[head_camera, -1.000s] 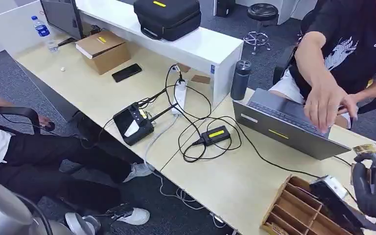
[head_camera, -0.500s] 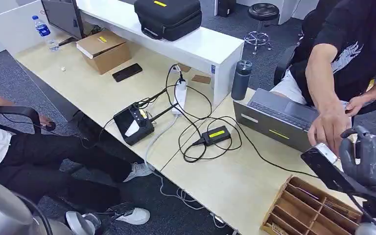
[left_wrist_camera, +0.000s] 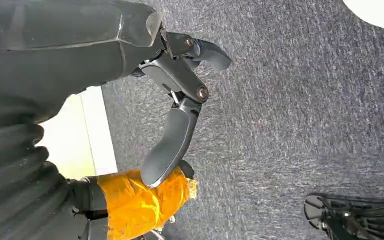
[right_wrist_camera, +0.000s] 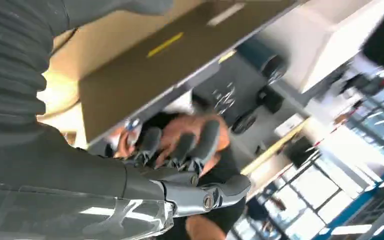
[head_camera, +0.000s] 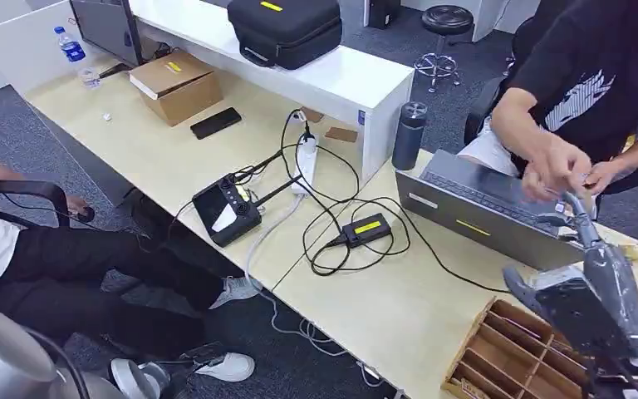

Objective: Pass the card to the sensor for recognition and then transmit it.

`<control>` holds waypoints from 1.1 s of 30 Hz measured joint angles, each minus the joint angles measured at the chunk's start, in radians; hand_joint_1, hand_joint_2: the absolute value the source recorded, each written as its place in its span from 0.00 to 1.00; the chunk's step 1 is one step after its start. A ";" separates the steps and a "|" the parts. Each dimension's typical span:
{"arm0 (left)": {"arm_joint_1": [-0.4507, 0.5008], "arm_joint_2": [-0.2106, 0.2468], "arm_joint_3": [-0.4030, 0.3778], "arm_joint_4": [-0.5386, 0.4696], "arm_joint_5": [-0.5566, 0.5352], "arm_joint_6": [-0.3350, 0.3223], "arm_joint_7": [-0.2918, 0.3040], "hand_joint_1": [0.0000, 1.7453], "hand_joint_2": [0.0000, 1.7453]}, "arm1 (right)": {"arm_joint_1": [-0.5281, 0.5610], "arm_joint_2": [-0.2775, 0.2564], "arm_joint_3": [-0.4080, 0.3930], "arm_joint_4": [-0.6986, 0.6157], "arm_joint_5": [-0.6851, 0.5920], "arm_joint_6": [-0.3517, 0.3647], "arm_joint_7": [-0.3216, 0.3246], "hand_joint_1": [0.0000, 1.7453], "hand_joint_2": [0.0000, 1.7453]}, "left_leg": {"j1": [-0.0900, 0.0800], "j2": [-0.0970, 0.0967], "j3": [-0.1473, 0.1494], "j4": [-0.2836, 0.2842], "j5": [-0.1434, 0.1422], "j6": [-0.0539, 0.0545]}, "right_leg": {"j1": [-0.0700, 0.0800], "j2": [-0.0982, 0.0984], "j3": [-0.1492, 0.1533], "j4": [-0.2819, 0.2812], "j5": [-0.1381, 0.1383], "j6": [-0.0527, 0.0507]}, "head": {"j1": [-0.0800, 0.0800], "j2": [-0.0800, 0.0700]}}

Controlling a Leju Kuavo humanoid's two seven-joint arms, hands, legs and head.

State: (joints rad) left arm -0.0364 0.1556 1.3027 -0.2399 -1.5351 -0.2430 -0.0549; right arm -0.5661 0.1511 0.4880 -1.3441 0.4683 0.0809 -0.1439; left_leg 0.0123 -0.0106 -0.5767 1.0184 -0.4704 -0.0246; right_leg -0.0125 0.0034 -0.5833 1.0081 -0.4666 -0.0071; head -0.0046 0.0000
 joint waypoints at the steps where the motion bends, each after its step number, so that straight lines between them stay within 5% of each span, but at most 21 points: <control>1: 0.001 0.000 0.001 0.000 0.004 0.002 0.001 0.00 1.00 | 0.016 -0.003 -0.002 -0.015 -0.037 0.013 -0.012 0.00 1.00 | 0.000 0.000 0.000 0.000 0.000 0.000 | 0.000 0.000 0.000 0.000 0.000 0.000 | 0.000 0.000; 13: 0.019 -0.021 0.015 0.000 0.040 0.026 0.010 0.00 1.00 | 0.362 -0.110 -0.058 -0.294 -0.232 0.014 -0.254 0.00 1.00 | 0.000 0.000 -0.001 0.000 -0.002 0.001 | 0.000 -0.001 0.000 -0.001 -0.001 0.001 | 0.000 0.000; 23: 0.023 -0.040 0.045 0.000 0.053 0.043 0.010 0.00 1.00 | 0.567 -0.167 -0.115 -0.406 -0.005 -0.106 -0.317 0.00 1.00 | 0.000 0.000 0.000 0.000 -0.003 0.000 | 0.000 0.000 0.000 -0.001 -0.001 0.001 | 0.000 0.000; 33: 0.024 -0.049 0.061 0.000 0.039 0.045 0.008 0.00 1.00 | 0.644 -0.206 -0.115 -0.397 0.174 -0.212 -0.320 0.00 1.00 | 0.000 0.000 -0.001 0.000 -0.003 0.000 | 0.000 0.000 0.000 -0.001 -0.001 0.001 | 0.000 0.000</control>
State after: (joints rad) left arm -0.0128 0.1068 1.3634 -0.2396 -1.4961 -0.1984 -0.0465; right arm 0.0779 -0.0553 0.3731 -1.7415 0.6419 -0.1312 -0.4639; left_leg 0.0121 -0.0106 -0.5773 1.0184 -0.4730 -0.0244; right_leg -0.0126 0.0030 -0.5830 1.0067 -0.4674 -0.0065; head -0.0046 0.0000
